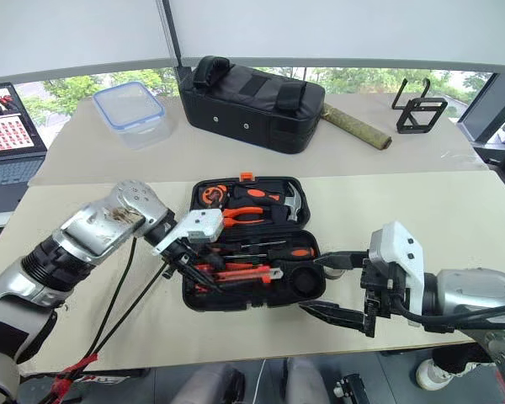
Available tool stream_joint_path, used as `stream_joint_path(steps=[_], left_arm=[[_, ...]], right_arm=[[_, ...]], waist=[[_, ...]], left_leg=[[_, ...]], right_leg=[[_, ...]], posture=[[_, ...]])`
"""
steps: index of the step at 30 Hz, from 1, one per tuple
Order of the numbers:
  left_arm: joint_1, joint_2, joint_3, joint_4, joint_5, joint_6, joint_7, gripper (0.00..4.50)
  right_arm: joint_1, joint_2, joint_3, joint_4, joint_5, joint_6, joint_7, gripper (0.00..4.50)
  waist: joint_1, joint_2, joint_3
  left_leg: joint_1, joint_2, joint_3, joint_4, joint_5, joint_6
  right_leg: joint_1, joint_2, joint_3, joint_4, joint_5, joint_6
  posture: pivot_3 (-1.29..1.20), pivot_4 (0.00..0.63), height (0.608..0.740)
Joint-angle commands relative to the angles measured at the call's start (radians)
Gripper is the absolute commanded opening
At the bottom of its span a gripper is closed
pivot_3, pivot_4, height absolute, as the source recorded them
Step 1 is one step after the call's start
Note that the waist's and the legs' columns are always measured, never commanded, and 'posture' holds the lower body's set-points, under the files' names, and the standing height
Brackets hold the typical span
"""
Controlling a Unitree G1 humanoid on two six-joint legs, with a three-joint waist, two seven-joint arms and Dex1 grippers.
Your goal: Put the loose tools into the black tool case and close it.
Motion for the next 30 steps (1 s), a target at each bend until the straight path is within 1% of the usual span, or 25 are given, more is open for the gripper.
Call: stream_joint_path(steps=[1,8,11,13,14,18,19,21,22,23,24,25,27,30], left_arm=[[-0.008,-0.014,-0.014,-0.038,0.025,0.039,0.011,1.65],[-0.015,-0.065,-0.024,-0.018,0.049,0.056,0.040,1.65],[-0.016,-0.068,-0.024,-0.017,0.054,0.061,0.035,1.65],[-0.017,-0.078,-0.016,-0.007,0.062,0.066,0.055,2.66],[-0.021,-0.083,-0.009,-0.002,0.059,0.076,0.061,2.91],[-0.034,-0.084,0.028,-0.013,0.028,0.098,0.056,4.32],[-0.037,-0.087,0.043,-0.015,0.015,0.105,0.056,4.48],[-0.051,-0.094,0.093,-0.024,-0.028,0.138,0.057,4.48],[-0.056,-0.096,0.123,-0.028,-0.055,0.153,0.056,4.28],[-0.059,-0.098,0.141,-0.032,-0.072,0.164,0.055,3.96],[-0.059,-0.095,0.148,-0.036,-0.082,0.169,0.050,3.72],[-0.055,-0.093,0.147,-0.037,-0.081,0.162,0.051,3.38],[-0.043,-0.097,0.129,-0.031,-0.058,0.144,0.072,2.53],[-0.013,-0.098,0.094,-0.033,-0.029,0.093,0.078,1.45]], right_arm=[[0.022,0.002,-0.046,-0.044,0.024,-0.003,-0.024,4.50],[0.017,0.004,-0.030,-0.035,0.018,-0.016,-0.051,4.50],[0.008,0.003,-0.021,-0.024,0.011,-0.021,-0.052,4.50],[0.002,0.005,-0.012,-0.020,0.005,-0.024,-0.053,4.50],[0.000,0.006,-0.010,-0.019,0.004,-0.025,-0.053,4.50],[-0.007,0.009,0.002,-0.015,-0.002,-0.030,-0.052,4.50],[-0.008,0.009,0.004,-0.014,-0.004,-0.031,-0.051,4.50],[-0.010,0.009,0.009,-0.009,-0.008,-0.035,-0.048,4.50],[-0.010,0.009,0.012,-0.007,-0.012,-0.038,-0.045,4.50],[-0.011,0.010,0.014,-0.005,-0.015,-0.039,-0.043,4.50],[-0.011,0.010,0.015,-0.004,-0.017,-0.041,-0.041,4.50],[-0.011,0.010,0.016,-0.003,-0.018,-0.041,-0.040,4.50],[-0.010,0.008,0.017,-0.002,-0.019,-0.043,-0.036,4.50],[-0.012,0.004,0.012,0.003,-0.020,-0.041,-0.030,4.50]], waist=[[0.002,0.000,0.000],[0.005,0.000,0.000],[0.006,0.000,0.000],[0.006,0.000,0.000],[0.007,0.000,0.000],[0.015,0.000,0.000],[0.017,0.000,0.000],[0.018,0.000,0.000],[0.018,0.000,0.000],[0.017,0.000,0.000],[0.016,0.000,0.000],[0.015,0.000,0.000],[0.013,0.000,0.000],[0.013,0.000,0.000]], left_leg=[[0.000,0.000,0.000,0.000,0.000,0.000],[0.000,0.000,0.000,0.001,0.000,0.001],[0.000,0.000,0.000,0.002,0.000,0.001],[0.000,0.000,0.000,0.002,0.000,0.001],[0.000,0.000,0.000,0.002,0.000,0.001],[0.000,0.000,0.000,0.002,0.000,0.001],[0.000,0.000,0.000,0.002,0.000,0.001],[0.000,-0.001,0.000,0.003,0.000,0.001],[0.000,-0.001,0.000,0.003,0.000,0.002],[0.000,-0.001,0.000,0.003,0.000,0.002],[0.000,-0.001,0.000,0.003,0.000,0.002],[0.000,-0.001,0.000,0.003,0.000,0.002],[0.001,-0.001,0.000,0.003,0.000,0.002],[0.001,-0.001,0.000,0.003,0.000,0.001]], right_leg=[[0.000,0.000,0.000,0.000,0.000,0.000],[0.001,0.000,0.000,0.000,0.000,0.001],[0.001,0.000,0.000,0.000,0.000,0.001],[0.001,0.000,0.000,0.000,0.000,0.001],[0.001,0.000,0.000,0.000,0.000,0.001],[0.001,0.000,0.000,0.000,0.001,0.001],[0.001,0.000,0.000,0.000,0.001,0.001],[0.002,0.000,0.000,0.000,0.001,0.002],[0.002,0.000,0.000,0.000,0.001,0.002],[0.002,0.000,0.000,0.000,0.002,0.003],[0.002,0.000,0.000,0.000,0.002,0.003],[0.002,0.000,0.000,0.000,0.001,0.003],[0.002,0.000,0.000,0.000,0.001,0.003],[0.002,0.000,0.000,0.000,0.002,0.002]], posture=[[0.00,0.150,0.714],[0.00,0.150,0.714],[0.00,0.150,0.714],[0.00,0.150,0.714],[0.00,0.150,0.714],[0.00,0.150,0.714],[0.00,0.150,0.714],[0.00,0.150,0.714],[0.00,0.150,0.714],[0.00,0.150,0.714],[0.00,0.150,0.714],[0.00,0.150,0.714],[0.00,0.150,0.714],[0.00,0.150,0.714]])
